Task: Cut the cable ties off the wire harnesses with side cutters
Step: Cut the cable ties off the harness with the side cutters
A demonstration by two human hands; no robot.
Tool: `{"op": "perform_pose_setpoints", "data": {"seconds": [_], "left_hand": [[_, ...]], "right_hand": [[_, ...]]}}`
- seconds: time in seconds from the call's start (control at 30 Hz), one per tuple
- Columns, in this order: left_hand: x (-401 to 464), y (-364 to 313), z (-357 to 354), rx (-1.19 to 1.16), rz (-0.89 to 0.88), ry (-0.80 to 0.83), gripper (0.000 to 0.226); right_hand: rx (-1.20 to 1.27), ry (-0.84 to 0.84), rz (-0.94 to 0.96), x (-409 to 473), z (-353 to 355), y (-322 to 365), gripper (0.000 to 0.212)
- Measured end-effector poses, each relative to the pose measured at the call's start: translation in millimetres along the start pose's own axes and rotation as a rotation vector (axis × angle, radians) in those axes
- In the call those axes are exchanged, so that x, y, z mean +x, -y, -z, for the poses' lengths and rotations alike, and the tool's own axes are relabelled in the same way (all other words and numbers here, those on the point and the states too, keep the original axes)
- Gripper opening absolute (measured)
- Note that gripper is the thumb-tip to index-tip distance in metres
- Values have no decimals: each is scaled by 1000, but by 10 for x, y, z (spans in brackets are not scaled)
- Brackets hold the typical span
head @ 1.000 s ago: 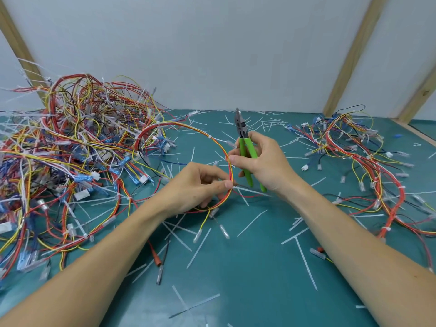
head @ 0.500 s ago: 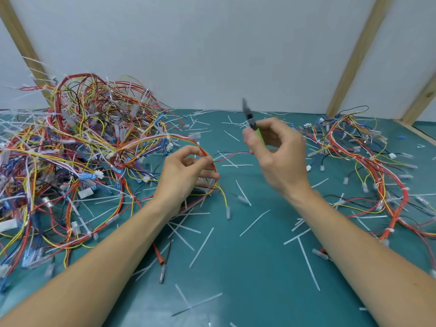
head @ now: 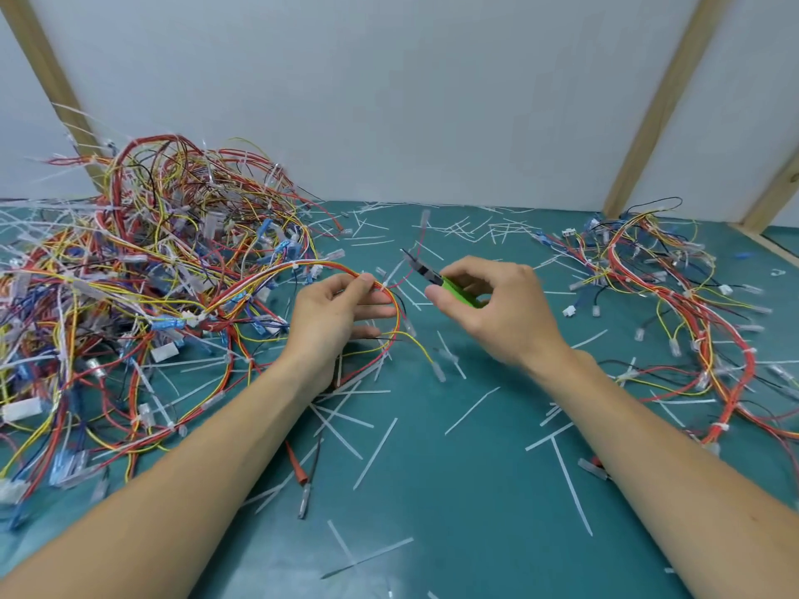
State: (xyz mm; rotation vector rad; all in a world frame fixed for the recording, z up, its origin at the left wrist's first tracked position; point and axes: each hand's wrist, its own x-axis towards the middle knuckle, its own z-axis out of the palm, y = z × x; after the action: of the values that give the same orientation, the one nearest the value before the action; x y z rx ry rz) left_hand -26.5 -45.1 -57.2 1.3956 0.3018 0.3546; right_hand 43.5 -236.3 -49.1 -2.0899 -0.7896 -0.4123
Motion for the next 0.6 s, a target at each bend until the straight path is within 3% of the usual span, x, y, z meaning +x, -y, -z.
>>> {"op": "perform_pose_setpoints", "data": {"seconds": [0.27,0.43,0.6], "left_hand": [[3,-5,31,-21,-4,155,18],[-9,16,24,37,-46,262,14],[-23,21,13,73,-74,365,17]], "right_hand": [[240,139,-212,24,-49,6,22],[500,95,-415,93,20,44,24],[503,75,-470,92,-40,42,17]]}}
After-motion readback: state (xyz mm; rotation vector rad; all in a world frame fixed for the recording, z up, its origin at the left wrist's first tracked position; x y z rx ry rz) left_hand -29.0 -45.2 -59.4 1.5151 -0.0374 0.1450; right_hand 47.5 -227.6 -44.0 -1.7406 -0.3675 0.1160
